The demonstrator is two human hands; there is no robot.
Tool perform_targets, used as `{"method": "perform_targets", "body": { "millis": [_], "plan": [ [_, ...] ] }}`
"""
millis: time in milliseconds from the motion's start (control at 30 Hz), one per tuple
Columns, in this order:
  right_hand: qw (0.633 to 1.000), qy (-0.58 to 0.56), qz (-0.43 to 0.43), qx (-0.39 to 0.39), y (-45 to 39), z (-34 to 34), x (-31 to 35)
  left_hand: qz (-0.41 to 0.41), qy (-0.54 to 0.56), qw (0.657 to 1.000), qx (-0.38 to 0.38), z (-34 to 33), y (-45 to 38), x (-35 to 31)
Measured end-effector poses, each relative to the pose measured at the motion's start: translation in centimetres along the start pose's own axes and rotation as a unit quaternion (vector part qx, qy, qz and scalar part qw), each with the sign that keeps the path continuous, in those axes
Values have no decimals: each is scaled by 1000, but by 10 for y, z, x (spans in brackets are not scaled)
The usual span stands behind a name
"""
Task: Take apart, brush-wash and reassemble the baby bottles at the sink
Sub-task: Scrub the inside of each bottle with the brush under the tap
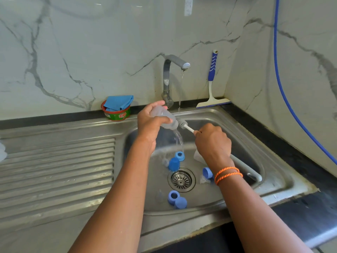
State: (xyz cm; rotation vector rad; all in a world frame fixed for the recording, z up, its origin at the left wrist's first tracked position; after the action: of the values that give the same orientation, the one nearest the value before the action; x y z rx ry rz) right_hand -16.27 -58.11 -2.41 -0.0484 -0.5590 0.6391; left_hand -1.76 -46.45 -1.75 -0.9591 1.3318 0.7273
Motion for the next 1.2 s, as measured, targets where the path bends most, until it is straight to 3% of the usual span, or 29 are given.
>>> {"method": "perform_targets", "body": {
  "millis": [200, 467, 933, 1067, 1200],
  "plan": [
    [994, -80, 67, -38, 26, -1, 45, 9, -22, 1000, -19, 33, 5, -14],
    [965, -238, 78, 82, 48, -31, 119, -44, -50, 997, -49, 122, 13, -32],
    [848, -432, 96, 292, 132, -102, 278, 24, -110, 983, -144, 302, 67, -24],
    [841, -441, 83, 303, 148, -115, 304, 17, -147, 974, -173, 350, 91, -22],
    [838, -442, 83, 308, 161, -125, 316, -7, -144, 952, -269, 393, 110, -17]
  ]
}}
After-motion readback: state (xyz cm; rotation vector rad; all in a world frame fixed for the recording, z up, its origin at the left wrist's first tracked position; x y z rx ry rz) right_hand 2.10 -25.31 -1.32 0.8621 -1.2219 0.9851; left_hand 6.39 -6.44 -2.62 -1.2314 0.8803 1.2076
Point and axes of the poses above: each hand's wrist, its own y-axis away from the middle knuckle, its own z-axis out of the back of the hand, x = y × z, the point moved 1 cm from there along -y, towards the middle knuckle, and after that the axes turned 8 degrees about -y, right-handed, at the moved point
